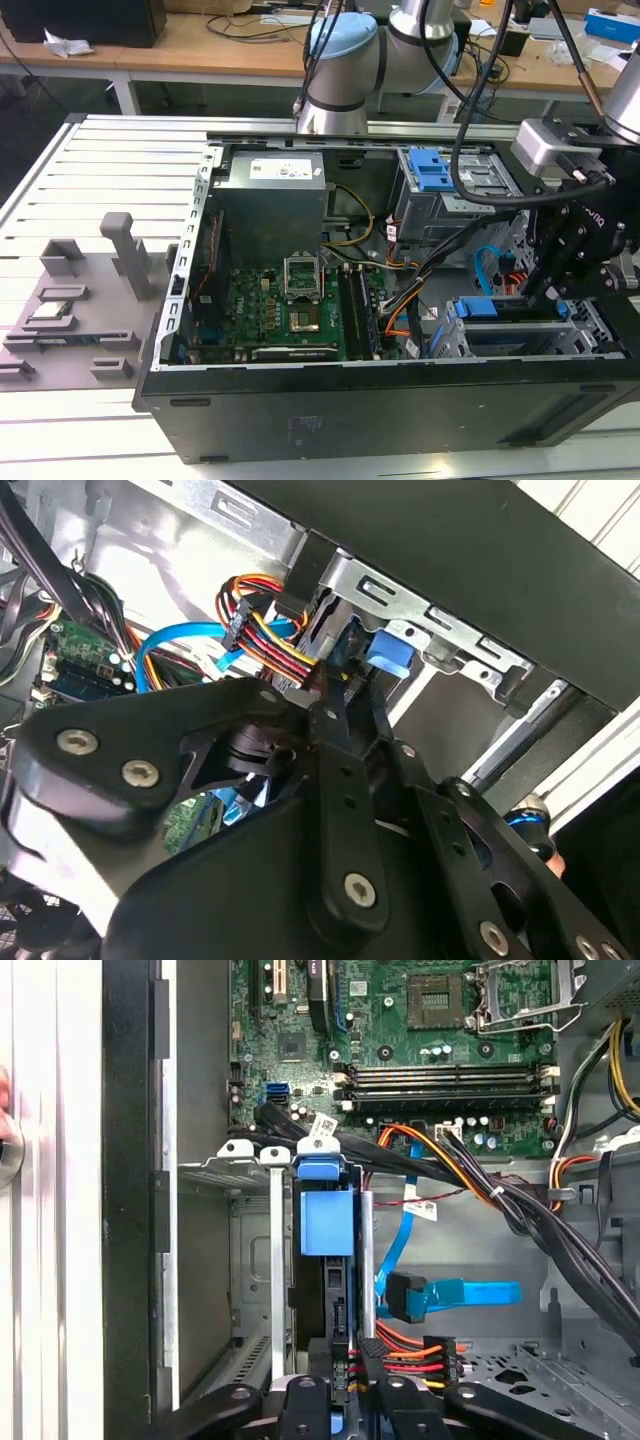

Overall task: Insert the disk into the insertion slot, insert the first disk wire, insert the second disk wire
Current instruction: 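Insert the first disk wire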

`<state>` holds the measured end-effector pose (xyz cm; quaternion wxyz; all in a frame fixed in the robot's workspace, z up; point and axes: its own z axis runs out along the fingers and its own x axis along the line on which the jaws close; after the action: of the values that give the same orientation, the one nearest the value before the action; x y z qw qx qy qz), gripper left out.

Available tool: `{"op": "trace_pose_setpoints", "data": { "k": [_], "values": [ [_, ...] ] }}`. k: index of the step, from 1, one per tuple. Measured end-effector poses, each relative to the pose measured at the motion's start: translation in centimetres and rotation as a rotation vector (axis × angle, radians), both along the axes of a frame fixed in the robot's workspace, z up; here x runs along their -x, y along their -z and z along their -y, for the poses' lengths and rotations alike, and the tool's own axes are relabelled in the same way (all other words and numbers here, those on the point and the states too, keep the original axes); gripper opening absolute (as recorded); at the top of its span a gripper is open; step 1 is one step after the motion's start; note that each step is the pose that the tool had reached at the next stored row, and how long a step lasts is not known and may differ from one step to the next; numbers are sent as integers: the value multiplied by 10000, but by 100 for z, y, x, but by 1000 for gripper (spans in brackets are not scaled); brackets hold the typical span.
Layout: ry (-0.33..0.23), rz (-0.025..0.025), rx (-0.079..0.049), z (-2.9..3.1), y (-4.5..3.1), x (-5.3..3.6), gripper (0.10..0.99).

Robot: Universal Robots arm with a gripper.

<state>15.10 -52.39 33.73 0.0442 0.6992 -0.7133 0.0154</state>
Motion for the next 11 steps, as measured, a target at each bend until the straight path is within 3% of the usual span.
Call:
{"op": "trace_pose_setpoints", "data": {
  "k": [3, 4, 6, 7, 8, 11],
  "values": [
    [-1, 0, -1, -6, -198, 0, 243],
    [-1, 0, 2, -22, -317, 0, 243],
    [0, 0, 1, -51, -404, 0, 227],
    [-1, 0, 1, -84, -511, 0, 106],
    [-1, 0, 2, -89, -557, 0, 106],
    [-1, 0, 1, -89, -562, 0, 106]
  ]
}}
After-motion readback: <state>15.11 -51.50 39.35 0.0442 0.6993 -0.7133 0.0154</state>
